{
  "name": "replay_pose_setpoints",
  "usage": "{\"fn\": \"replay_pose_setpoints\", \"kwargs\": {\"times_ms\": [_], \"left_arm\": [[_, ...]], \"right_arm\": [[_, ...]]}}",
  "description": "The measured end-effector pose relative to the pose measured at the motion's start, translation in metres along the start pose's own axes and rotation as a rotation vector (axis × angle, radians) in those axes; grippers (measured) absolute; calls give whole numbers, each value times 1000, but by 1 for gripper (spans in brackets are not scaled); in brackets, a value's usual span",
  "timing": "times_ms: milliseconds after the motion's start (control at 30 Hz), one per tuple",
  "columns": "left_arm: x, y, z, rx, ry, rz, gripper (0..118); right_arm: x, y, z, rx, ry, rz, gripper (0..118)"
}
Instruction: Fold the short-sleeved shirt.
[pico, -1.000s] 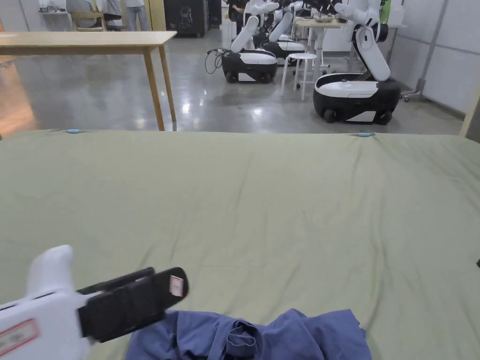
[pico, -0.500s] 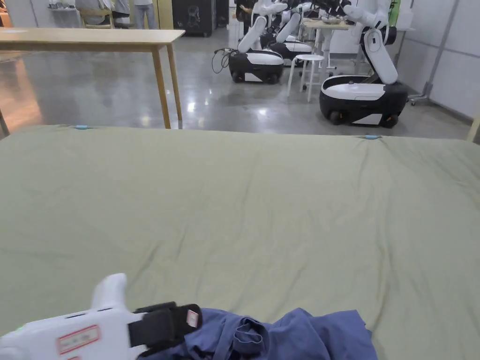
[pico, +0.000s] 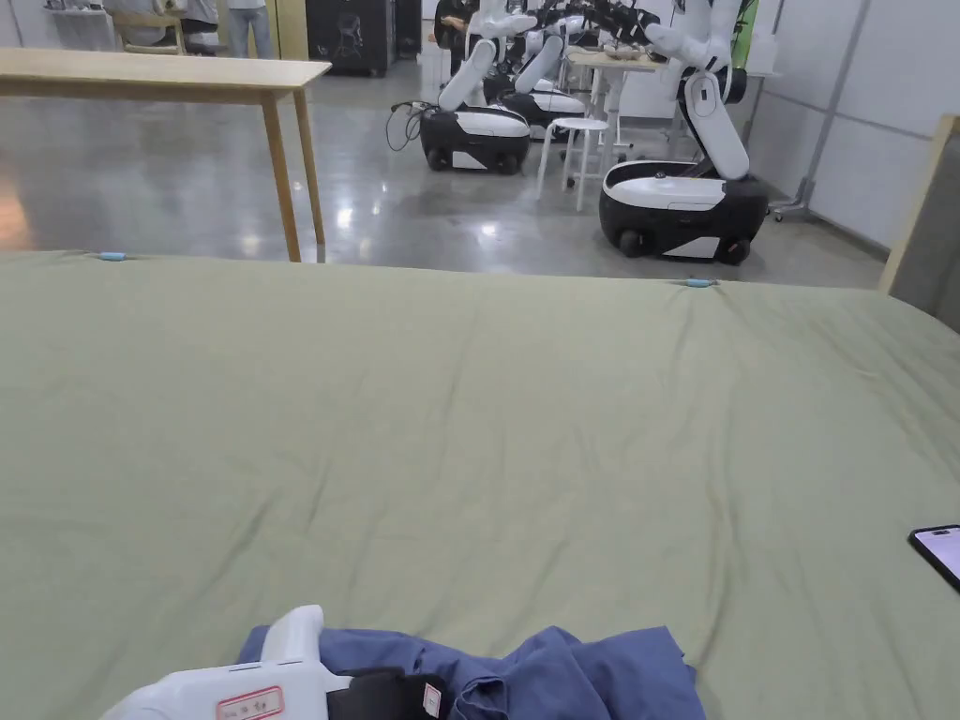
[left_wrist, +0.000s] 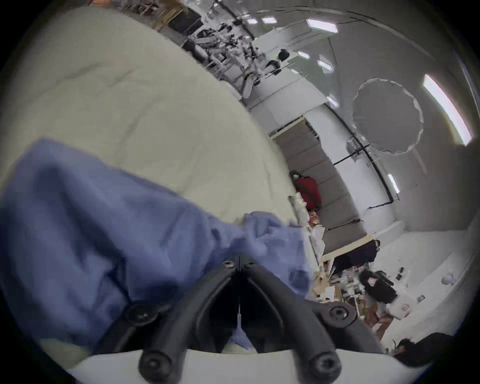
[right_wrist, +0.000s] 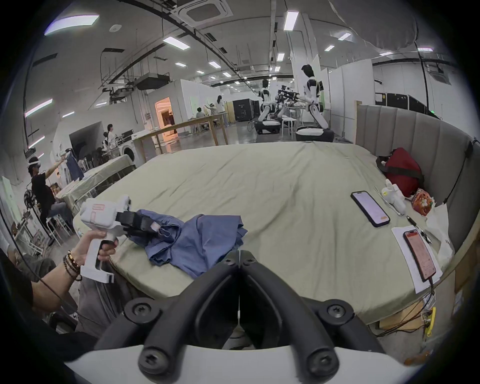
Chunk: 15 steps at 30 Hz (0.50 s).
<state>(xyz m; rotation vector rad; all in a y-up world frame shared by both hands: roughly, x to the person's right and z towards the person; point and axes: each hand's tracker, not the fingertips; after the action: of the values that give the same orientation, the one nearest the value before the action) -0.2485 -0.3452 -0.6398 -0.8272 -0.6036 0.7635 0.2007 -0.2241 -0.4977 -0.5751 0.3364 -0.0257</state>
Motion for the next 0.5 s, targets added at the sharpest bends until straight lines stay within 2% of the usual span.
{"fn": "replay_pose_setpoints", "kwargs": {"times_ms": [200, 333, 500], "left_arm": [[36, -10, 114, 195, -149, -115, 0], [27, -22, 176, 295, -55, -154, 0], [-5, -4, 177, 249, -16, -109, 2]], "right_arm": [[-4, 1, 1, 39, 37, -14, 0], [-8, 3, -8, 28, 68, -5, 0], [-17, 5, -17, 17, 97, 29, 0]]}}
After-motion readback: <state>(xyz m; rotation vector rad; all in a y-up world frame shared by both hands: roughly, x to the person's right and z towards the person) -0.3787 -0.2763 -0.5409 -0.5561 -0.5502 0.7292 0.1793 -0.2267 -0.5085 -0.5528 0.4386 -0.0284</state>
